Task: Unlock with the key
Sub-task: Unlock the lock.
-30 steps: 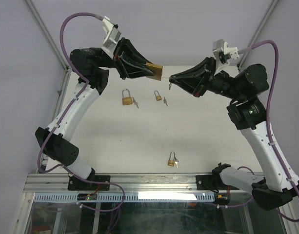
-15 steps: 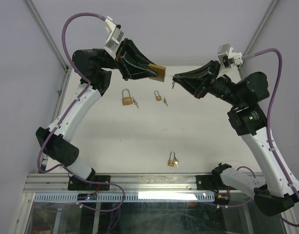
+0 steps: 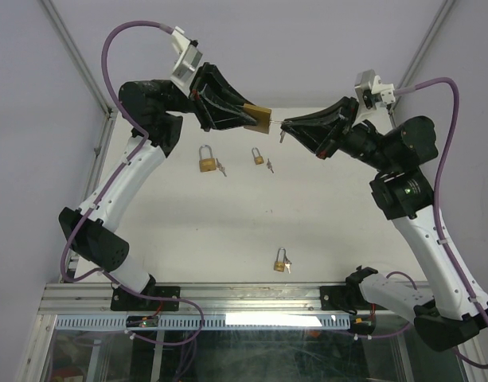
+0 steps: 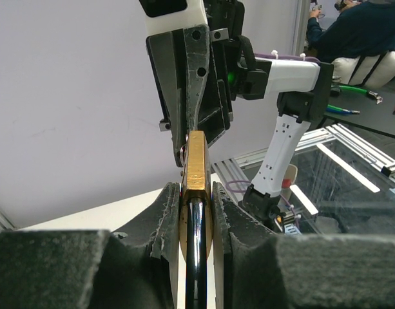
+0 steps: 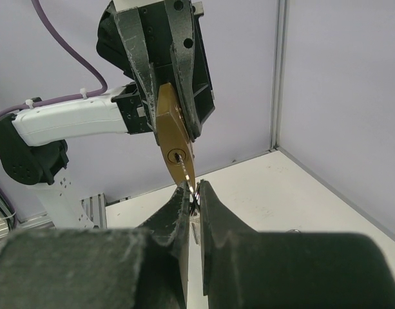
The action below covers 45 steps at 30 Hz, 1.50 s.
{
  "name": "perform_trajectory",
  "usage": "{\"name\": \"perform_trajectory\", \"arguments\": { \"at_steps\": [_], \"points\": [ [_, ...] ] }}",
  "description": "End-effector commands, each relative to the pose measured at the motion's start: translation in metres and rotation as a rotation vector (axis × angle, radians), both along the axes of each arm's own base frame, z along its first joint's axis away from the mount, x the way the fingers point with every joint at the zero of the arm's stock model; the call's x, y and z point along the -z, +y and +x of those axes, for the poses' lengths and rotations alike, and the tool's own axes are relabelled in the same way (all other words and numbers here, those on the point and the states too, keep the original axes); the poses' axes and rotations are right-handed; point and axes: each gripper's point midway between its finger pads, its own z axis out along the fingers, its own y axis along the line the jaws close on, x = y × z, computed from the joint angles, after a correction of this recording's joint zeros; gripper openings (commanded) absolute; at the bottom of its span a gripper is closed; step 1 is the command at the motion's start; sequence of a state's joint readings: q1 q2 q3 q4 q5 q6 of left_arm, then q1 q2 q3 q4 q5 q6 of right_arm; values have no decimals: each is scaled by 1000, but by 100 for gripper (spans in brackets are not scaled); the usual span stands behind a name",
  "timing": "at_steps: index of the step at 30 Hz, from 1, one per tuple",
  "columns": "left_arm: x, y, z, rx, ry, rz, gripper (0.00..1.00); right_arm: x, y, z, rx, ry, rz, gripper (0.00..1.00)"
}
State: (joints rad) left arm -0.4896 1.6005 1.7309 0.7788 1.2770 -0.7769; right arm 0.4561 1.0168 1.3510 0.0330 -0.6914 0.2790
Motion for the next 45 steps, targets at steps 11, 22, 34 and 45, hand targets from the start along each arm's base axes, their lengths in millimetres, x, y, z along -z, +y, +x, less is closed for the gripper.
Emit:
{"name": "perform_trajectory", "arguments": {
  "at_steps": [11,22,34,45],
  "points": [
    [-39,4,-10,-53,-21,-128,0,-12,1,7,14,-31,29,0],
    [-29,-4,-2,-73,2,-118,0,-18,5,14,14,-56,42,0],
    [1,-15,22,-129,-4,-20,0,-10,15,6,-88,21,-26,0],
    [13,-28,18,-187,-154,-59,0,-13,26,28,-89,6,-11,0]
  ]
}}
